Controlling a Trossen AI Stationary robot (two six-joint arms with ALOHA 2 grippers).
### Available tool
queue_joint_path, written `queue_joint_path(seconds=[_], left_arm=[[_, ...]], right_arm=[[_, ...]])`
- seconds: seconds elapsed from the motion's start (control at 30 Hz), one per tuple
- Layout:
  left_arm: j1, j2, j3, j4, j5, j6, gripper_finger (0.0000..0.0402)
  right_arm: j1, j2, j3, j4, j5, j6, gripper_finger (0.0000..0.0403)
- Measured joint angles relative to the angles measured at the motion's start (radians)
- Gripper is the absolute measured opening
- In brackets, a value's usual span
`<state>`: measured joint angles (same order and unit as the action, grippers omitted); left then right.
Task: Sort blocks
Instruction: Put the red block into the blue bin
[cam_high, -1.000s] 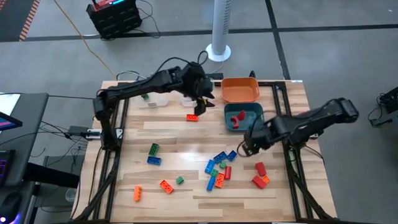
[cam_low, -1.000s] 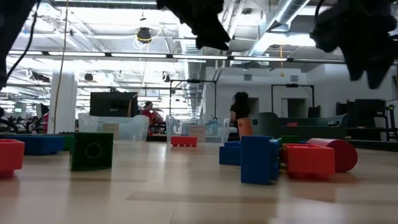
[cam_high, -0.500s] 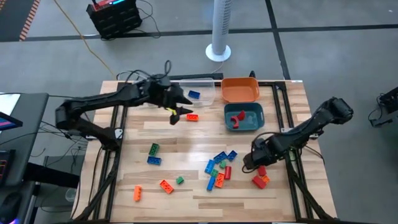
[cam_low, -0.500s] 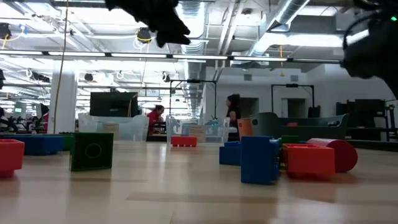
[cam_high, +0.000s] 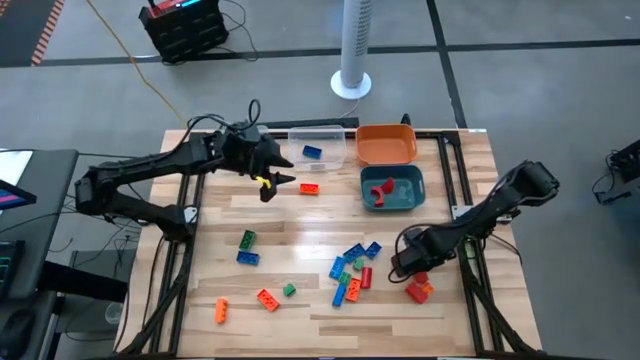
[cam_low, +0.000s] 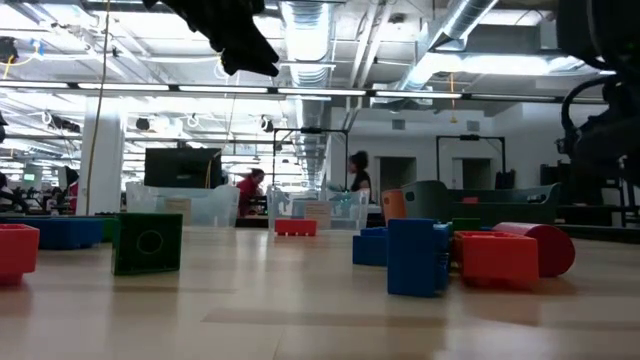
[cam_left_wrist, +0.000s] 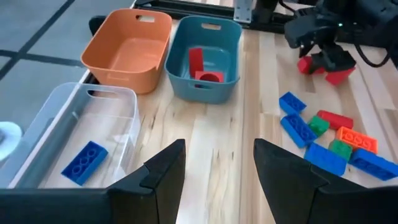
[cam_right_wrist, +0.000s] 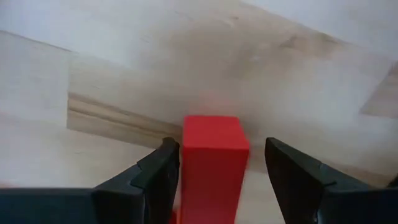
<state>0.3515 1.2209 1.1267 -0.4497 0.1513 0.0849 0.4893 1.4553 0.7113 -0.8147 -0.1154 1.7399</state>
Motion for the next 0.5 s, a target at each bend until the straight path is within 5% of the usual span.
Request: queue_joint_path(seconds=[0.3,0.5], left_arm=[[0.004,0.000,0.000,-0.009,-0.036,0.000,0.0185],[0.051,0.000,0.001,-0.009,-0.004,-0.023,0.0185]], right_arm=[[-0.024,0.045,0.005,0.084,-0.009,-0.075,0.0112],[-0.106,-0.022,0.000,0.060,0.029,-0.160,0.0110]])
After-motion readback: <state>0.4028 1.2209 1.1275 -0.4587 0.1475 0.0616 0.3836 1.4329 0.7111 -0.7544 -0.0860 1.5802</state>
